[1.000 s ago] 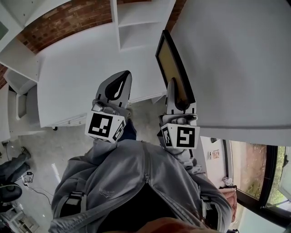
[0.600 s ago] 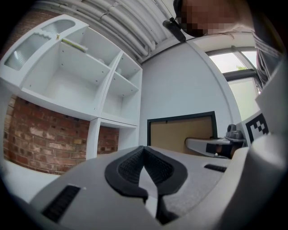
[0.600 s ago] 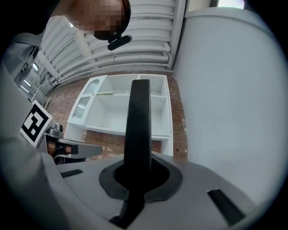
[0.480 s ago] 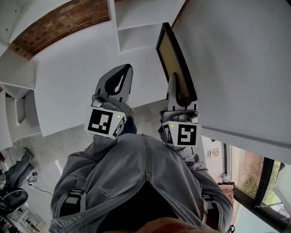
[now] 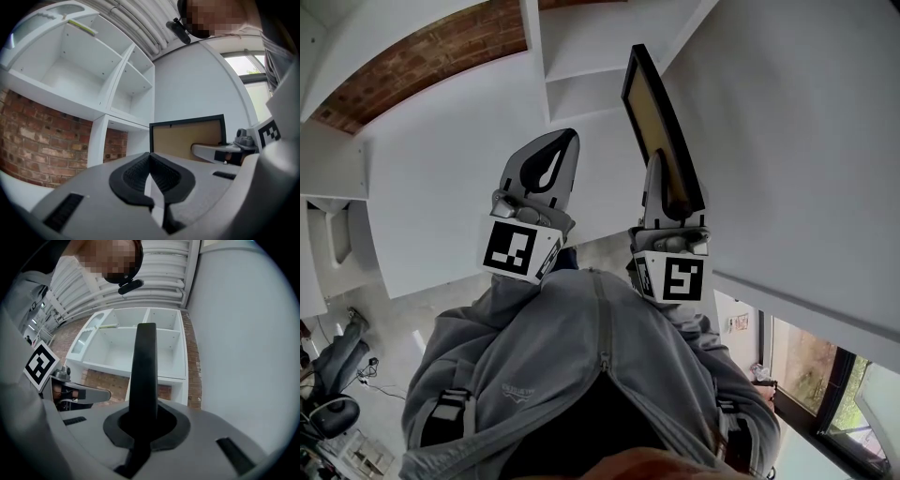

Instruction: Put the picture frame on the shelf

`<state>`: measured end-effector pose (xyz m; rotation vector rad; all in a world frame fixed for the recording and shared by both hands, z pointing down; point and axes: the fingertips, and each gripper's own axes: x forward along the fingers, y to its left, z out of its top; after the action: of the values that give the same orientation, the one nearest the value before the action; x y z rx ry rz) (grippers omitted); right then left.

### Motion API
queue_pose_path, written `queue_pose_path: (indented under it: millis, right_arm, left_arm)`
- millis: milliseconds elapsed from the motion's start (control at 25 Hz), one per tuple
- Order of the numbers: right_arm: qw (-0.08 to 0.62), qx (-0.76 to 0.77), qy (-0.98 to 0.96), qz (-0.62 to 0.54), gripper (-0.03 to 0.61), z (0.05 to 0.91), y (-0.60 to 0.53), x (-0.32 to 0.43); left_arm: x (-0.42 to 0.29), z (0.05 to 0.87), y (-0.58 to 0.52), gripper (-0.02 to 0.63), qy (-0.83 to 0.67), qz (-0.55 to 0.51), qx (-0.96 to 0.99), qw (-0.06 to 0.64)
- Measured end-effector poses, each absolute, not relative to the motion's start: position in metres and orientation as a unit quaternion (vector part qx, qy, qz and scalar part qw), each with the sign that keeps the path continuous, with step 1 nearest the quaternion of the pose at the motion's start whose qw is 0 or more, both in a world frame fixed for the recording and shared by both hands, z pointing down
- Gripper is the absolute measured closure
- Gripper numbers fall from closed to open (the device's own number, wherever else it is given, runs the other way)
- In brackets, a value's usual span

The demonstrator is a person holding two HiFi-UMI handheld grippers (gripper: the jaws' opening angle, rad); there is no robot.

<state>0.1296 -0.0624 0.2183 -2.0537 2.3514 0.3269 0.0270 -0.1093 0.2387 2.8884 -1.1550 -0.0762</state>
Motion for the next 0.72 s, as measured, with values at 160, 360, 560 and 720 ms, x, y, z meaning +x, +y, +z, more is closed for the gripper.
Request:
queue_pose_path:
  millis: [160, 360, 560, 720]
  right_arm:
    - [-0.006, -0.647, 0.755, 0.103, 0.545, 0.228, -0.074, 0.127]
    - [-0.023, -0.638, 0.763, 0.098, 0.545, 0.244, -0.088, 0.127]
    - [-0.037, -0.627, 0.774, 0.085, 0.545, 0.258, -0.104, 0.129]
    - [-0.041, -0.614, 0.783, 0.088, 0.545, 0.261, -0.118, 0.13]
  left_arm:
    - [0.027, 0.245, -0.121, 0.607, -0.376, -0.021, 0.926, 0.02]
    - [0.028, 0.257, -0.134, 0.607, -0.384, -0.013, 0.923, 0.033]
    - [0.031, 0.271, -0.148, 0.607, -0.397, -0.001, 0.917, 0.048]
    - [0.033, 0.284, -0.159, 0.607, -0.407, 0.001, 0.911, 0.059]
